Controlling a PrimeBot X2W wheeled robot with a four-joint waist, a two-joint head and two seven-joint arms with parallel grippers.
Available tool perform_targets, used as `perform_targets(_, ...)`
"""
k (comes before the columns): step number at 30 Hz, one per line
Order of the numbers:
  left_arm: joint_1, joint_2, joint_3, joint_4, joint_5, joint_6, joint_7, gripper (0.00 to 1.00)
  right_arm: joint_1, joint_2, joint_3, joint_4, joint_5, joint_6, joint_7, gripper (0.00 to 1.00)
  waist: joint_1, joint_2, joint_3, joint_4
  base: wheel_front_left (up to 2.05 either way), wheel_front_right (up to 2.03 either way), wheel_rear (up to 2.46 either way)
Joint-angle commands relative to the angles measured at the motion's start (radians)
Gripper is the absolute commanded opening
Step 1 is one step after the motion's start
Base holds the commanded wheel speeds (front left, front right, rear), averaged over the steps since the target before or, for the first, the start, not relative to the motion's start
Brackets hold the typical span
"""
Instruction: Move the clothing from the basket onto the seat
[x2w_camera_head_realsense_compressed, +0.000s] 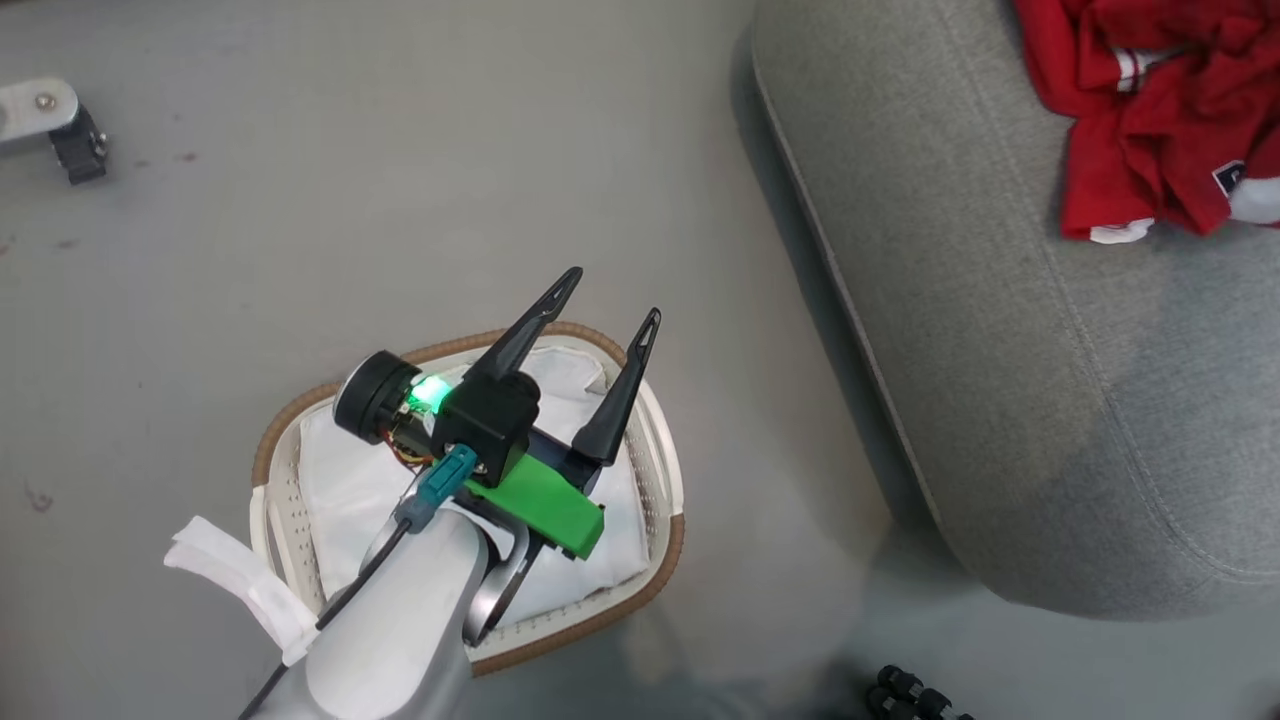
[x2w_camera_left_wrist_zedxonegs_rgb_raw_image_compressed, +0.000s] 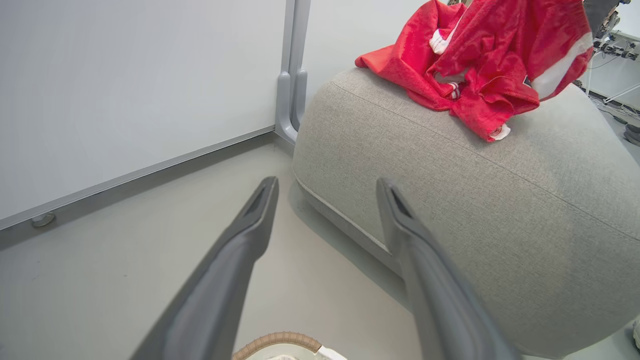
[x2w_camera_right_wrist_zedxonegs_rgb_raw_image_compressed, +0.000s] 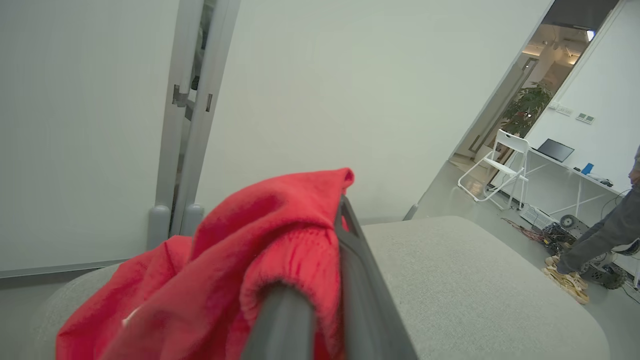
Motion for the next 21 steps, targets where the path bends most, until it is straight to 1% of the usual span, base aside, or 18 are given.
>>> perform_targets(1,-0.025,0.004,-0.001,-0.006,0.004,-0.003,0.0,1.0,0.001,-0.002,-0.019,0.008,-0.017,-0.001,-0.002,0.0,-0.0001,-0.0001,0.078,0.063,0.0,0.0,0.0)
perform_targets(2,-0.028,0.005,0.0,-0.008,0.007,-0.003,0.0,1.0,0.007,0.0,-0.03,0.009,-0.028,-0.001,-0.002,0.0,-0.0001,-0.0001,0.084,0.066,0.0,0.0,0.0)
perform_targets(4,-0.032,0.01,0.0,-0.013,0.01,-0.003,0.0,1.0,0.031,0.017,-0.059,0.019,-0.052,-0.001,-0.002,0.3,-0.0001,-0.0001,0.093,0.066,0.0,0.0,0.0)
perform_targets(5,-0.035,0.014,-0.002,-0.012,0.013,-0.003,0.0,1.0,0.04,0.028,-0.076,0.03,-0.064,-0.001,-0.002,0.44,-0.0001,-0.0001,0.097,0.065,0.0,0.0,0.0)
perform_targets(7,-0.035,0.02,-0.005,-0.008,0.017,-0.003,0.0,1.0,0.047,0.045,-0.1,0.046,-0.084,-0.001,-0.002,0.48,-0.0001,-0.0001,0.1,0.062,0.0,0.0,0.0)
perform_targets(8,-0.035,0.022,-0.005,-0.005,0.018,-0.003,0.0,1.0,0.05,0.053,-0.109,0.054,-0.091,-0.001,-0.002,0.55,-0.0001,-0.0001,0.102,0.059,0.0,0.0,0.0)
perform_targets(9,-0.034,0.025,-0.005,-0.003,0.018,-0.003,0.0,1.0,0.057,0.064,-0.117,0.063,-0.098,-0.001,-0.002,0.73,-0.0001,-0.0001,0.102,0.055,0.0,0.0,0.0)
perform_targets(10,-0.032,0.026,-0.004,-0.002,0.017,-0.003,0.0,1.0,0.064,0.073,-0.121,0.068,-0.103,-0.001,-0.002,0.84,-0.0001,-0.0001,0.103,0.052,0.0,0.0,0.0)
perform_targets(11,-0.029,0.027,-0.004,-0.001,0.017,-0.002,0.0,1.0,0.072,0.083,-0.124,0.073,-0.108,-0.001,-0.002,1.0,-0.0001,-0.0001,0.103,0.047,0.0,0.0,0.0)
perform_targets(16,-0.013,0.032,-0.004,0.006,0.015,0.001,0.0,1.0,0.104,0.118,-0.11,0.066,-0.114,-0.001,-0.002,1.0,-0.0001,-0.0001,0.093,0.023,0.0,0.0,0.0)
perform_targets(21,-0.001,0.031,-0.004,0.011,0.005,0.003,0.0,1.0,0.148,0.131,-0.092,0.037,-0.075,-0.001,-0.002,1.0,-0.0001,-0.0001,0.069,-0.004,0.0,0.0,0.0)
